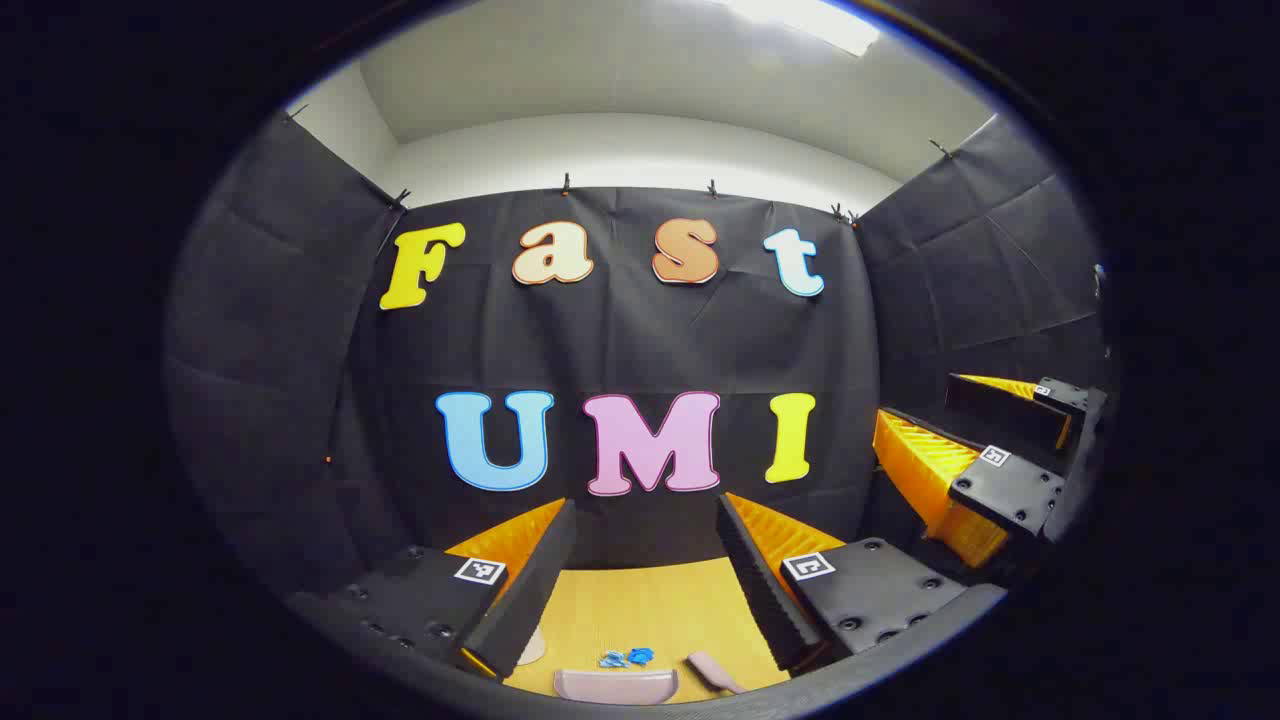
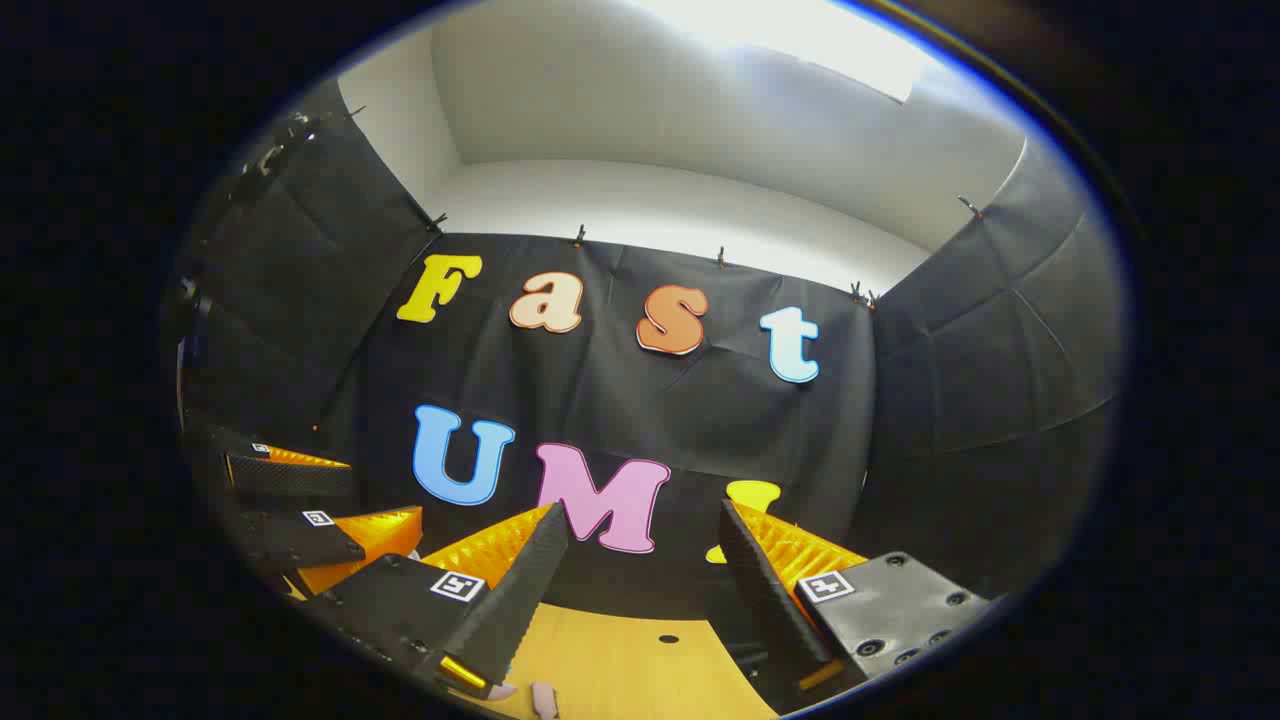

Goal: Pick up the small broom and dustpan from the desktop, sweep the trash into the dustpan with the broom, and then empty the trash into the garbage bin.

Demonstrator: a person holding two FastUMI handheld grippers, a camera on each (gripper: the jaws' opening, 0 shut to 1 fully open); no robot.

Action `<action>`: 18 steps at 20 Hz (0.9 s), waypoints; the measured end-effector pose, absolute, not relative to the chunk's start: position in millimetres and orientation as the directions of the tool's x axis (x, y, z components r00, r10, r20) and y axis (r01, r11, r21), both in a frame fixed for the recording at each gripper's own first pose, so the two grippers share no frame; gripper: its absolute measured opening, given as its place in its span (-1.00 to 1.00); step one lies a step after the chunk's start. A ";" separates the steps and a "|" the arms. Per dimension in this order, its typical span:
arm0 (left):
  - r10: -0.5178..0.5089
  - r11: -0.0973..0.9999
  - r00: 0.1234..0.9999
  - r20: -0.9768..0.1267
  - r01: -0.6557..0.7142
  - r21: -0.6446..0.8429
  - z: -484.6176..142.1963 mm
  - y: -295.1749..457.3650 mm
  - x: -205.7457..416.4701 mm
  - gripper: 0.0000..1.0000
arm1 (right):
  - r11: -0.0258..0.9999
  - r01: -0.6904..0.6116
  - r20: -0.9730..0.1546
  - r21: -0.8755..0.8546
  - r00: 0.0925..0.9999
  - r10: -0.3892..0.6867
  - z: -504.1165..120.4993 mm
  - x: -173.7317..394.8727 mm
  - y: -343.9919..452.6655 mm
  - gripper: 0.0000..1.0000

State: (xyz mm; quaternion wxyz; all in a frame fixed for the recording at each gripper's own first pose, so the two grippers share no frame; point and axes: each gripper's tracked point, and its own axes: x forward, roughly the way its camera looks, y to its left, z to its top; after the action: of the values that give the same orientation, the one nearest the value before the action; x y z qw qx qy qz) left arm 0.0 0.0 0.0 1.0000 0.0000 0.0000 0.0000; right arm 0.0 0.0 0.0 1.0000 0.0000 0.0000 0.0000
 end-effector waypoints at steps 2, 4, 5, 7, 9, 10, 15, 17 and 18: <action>-0.005 1.000 1.000 0.006 0.005 -0.018 -0.6 3.2 -0.1 0.72 | 1.000 0.009 -0.009 0.006 1.000 -0.009 -1.9 -0.1 0.0 0.94; -0.004 0.999 1.000 0.007 0.004 -0.036 -1.7 7.2 1.1 0.72 | 1.000 0.015 -0.017 0.001 1.000 -0.015 -4.2 -1.9 -0.9 0.94; -0.004 0.999 1.000 0.008 0.004 -0.043 -3.5 8.2 0.6 0.72 | 1.000 0.015 -0.020 -0.001 1.000 -0.015 -5.4 -3.0 0.6 0.94; -0.004 0.999 1.000 0.011 0.005 -0.052 -3.3 10.5 -0.1 0.72 | 1.000 0.011 -0.029 -0.003 1.000 -0.011 -7.4 -2.3 3.8 0.94; -0.001 0.999 1.000 0.007 0.001 -0.050 -4.5 14.4 -1.4 0.72 | 1.000 0.004 -0.037 0.003 0.999 -0.004 -8.6 -2.7 8.3 0.94; 0.003 0.999 1.000 0.011 -0.002 -0.050 -2.8 17.0 -2.2 0.67 | 1.000 0.001 -0.037 0.006 0.999 -0.001 -8.2 -1.8 10.6 0.94; 0.008 0.999 0.999 0.035 -0.006 -0.044 -0.5 25.4 -5.2 0.66 | 1.000 -0.015 -0.030 0.006 0.999 0.015 -5.8 -0.9 20.9 0.94; 0.009 0.999 0.999 0.039 -0.008 -0.032 0.8 27.3 -3.6 0.66 | 1.000 -0.019 -0.027 0.006 0.999 0.019 -4.3 -0.1 24.1 0.94; 0.006 0.999 0.999 0.037 -0.005 -0.035 0.4 27.6 -3.3 0.70 | 1.000 -0.022 -0.027 0.009 0.999 0.022 -3.8 0.2 25.2 0.94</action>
State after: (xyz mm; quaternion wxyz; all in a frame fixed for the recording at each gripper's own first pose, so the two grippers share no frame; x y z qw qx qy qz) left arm -3.3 27.6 0.4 0.9997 -0.0173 -0.0184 0.0027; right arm 0.2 25.2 -3.8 0.9998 0.0043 0.0133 0.0112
